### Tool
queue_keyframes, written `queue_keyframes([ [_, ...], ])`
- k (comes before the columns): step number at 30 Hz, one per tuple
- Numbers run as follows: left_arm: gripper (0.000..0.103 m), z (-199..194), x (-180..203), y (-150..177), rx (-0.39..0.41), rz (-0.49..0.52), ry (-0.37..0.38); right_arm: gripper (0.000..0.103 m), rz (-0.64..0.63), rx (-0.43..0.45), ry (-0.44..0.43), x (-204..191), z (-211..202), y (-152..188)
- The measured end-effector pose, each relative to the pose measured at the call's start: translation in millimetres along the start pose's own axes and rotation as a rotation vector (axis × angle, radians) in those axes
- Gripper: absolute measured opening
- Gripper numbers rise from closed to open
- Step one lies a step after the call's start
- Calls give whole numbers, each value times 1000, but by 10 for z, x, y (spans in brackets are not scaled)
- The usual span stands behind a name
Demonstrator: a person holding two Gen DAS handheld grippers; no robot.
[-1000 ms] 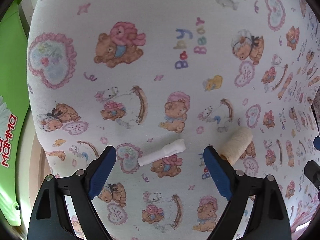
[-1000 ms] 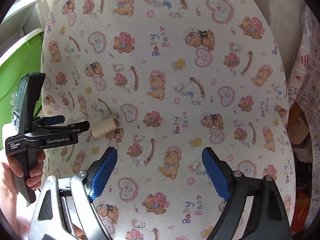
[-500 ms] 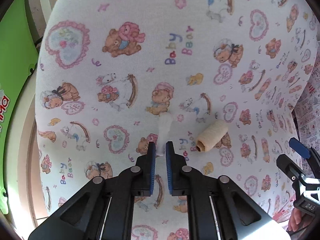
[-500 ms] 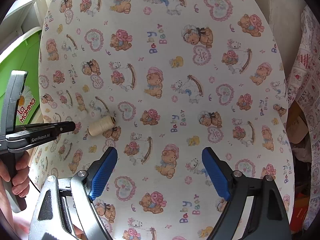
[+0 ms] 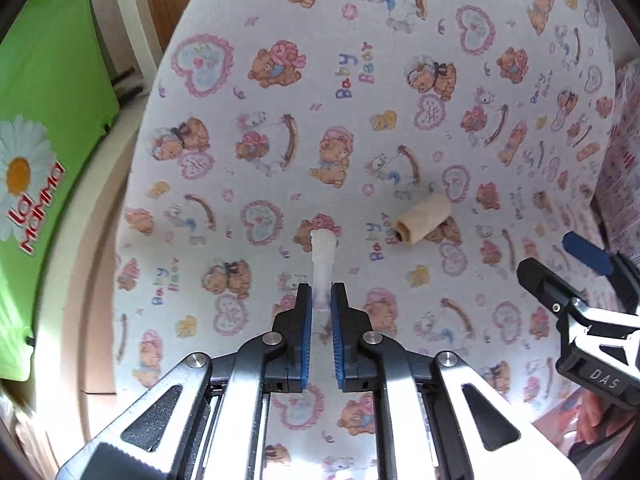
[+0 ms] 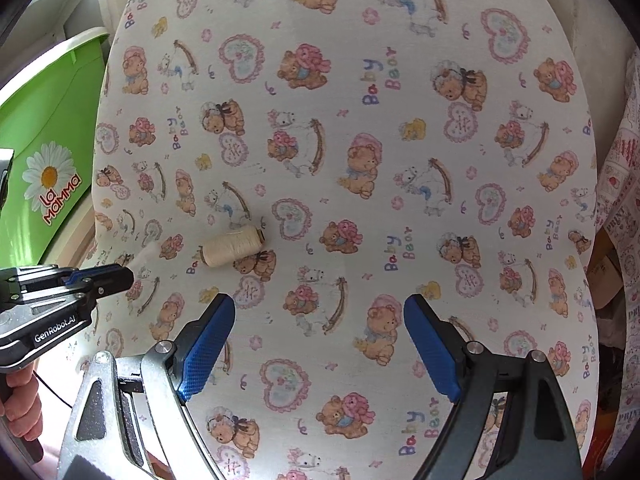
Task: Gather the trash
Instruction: 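Grasp the cream thread spool with the right tool while the left holds the tube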
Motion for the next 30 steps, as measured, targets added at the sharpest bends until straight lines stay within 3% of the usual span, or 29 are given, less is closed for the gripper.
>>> queue_keyframes([
  [4, 8, -135, -199, 4, 37, -46, 15, 88, -52, 12, -11, -176, 33, -24],
  [11, 8, -358, -368, 37, 140, -99, 52, 88, -199, 105, -55, -517, 39, -267],
  [15, 8, -392, -485, 53, 148, -118, 54, 88, -157, 59, -112, -577, 196, -349],
  [19, 9, -196, -390, 11, 101, -105, 47, 76, -121, -9, -99, -623, 404, -384],
  [23, 9, -113, -409, -17, 89, -117, 26, 76, -63, -45, -140, -610, 532, -379],
  [28, 9, -116, -456, -46, 96, -126, 9, 76, -34, -44, -109, -604, 653, -390],
  [30, 9, -121, -490, -54, 89, -148, 39, 75, -42, -48, -87, -598, 674, -374],
])
Point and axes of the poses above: each gripper's, at about its wrist camera, not at the fingertips, and z roughly the way its jaws point, x to its right, y to its underside, the point moved 4 cm from there along z, roughly the way its jaws point, and after that the axes turned 5 degrees about -x, right-handed, at the moved point
